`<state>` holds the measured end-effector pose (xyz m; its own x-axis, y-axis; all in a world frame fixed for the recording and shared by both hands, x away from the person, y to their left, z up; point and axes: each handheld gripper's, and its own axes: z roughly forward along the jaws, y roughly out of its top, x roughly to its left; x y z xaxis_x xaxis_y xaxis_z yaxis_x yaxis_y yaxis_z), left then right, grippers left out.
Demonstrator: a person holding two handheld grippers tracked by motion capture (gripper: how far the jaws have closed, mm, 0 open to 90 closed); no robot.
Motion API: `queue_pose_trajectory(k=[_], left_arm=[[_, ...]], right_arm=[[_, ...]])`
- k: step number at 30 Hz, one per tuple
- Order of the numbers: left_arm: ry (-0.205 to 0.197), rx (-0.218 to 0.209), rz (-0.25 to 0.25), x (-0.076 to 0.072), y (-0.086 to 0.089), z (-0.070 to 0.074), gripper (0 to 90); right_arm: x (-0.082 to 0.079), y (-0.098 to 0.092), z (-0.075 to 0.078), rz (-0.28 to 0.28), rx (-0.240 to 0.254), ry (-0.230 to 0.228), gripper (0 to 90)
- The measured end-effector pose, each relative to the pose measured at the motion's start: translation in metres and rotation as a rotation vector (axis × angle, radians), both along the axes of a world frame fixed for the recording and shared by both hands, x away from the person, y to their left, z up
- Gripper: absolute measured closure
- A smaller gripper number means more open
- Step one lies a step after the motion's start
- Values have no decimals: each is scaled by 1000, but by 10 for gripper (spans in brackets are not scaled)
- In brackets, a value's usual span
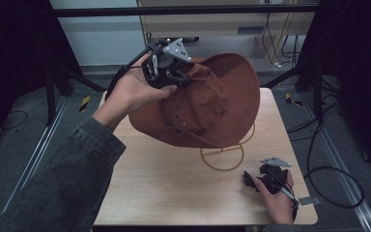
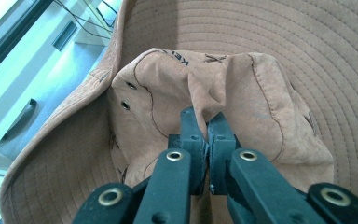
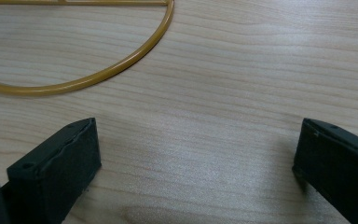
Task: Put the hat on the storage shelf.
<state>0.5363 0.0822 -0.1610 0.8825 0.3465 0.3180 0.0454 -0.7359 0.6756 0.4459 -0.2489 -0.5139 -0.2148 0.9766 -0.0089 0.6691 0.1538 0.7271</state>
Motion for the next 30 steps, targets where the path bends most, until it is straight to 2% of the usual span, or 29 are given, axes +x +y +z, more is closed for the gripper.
queue_pose_trajectory(k=[11, 30], left_arm=[[-11, 3, -5, -1, -3, 8, 879], [-25, 4, -41, -5, -28, 18, 879]], right_arm=[[0, 0, 0, 1, 0, 0, 5], [0, 0, 0, 2, 6, 2, 6]])
